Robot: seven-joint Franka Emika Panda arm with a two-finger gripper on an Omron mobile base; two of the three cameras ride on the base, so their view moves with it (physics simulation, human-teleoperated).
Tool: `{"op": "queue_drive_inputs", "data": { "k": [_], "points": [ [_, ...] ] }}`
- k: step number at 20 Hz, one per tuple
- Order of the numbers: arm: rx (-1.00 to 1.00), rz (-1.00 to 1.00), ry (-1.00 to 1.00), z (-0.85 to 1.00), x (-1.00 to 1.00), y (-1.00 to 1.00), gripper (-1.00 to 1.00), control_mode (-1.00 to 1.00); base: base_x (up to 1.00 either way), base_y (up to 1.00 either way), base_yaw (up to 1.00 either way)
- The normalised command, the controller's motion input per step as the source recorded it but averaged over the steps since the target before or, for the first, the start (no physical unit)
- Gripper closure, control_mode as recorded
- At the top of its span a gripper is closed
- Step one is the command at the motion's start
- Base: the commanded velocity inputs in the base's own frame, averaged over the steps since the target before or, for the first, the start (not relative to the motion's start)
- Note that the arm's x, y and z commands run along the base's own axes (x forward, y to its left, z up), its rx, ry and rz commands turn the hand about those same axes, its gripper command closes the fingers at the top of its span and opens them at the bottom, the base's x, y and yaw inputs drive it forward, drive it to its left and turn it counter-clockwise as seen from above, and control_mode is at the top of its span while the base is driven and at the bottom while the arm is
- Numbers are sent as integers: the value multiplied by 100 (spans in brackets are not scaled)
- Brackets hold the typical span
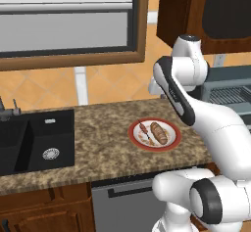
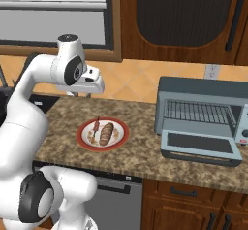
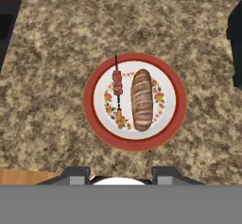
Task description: Pick up the kebab skewer and baguette bread, and place them inside the toaster oven. Close the toaster oven door and start by setting the timer.
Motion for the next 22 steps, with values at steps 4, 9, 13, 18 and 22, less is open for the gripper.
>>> {"op": "queue_drive_inputs", "data": {
  "k": [4, 9, 13, 18, 22],
  "points": [
    [0, -4, -1, 0, -54, -26, -100, -100, 0, 0, 0],
    [0, -14, 0, 0, -100, -75, -100, -100, 0, 0, 0],
    [0, -15, 2, 0, -91, -50, -100, -100, 0, 0, 0],
    [0, -4, 0, 0, -52, -11, -100, -100, 0, 0, 0],
    [-3, 0, -6, 0, -21, 0, -100, -100, 0, 0, 0]
  ]
}}
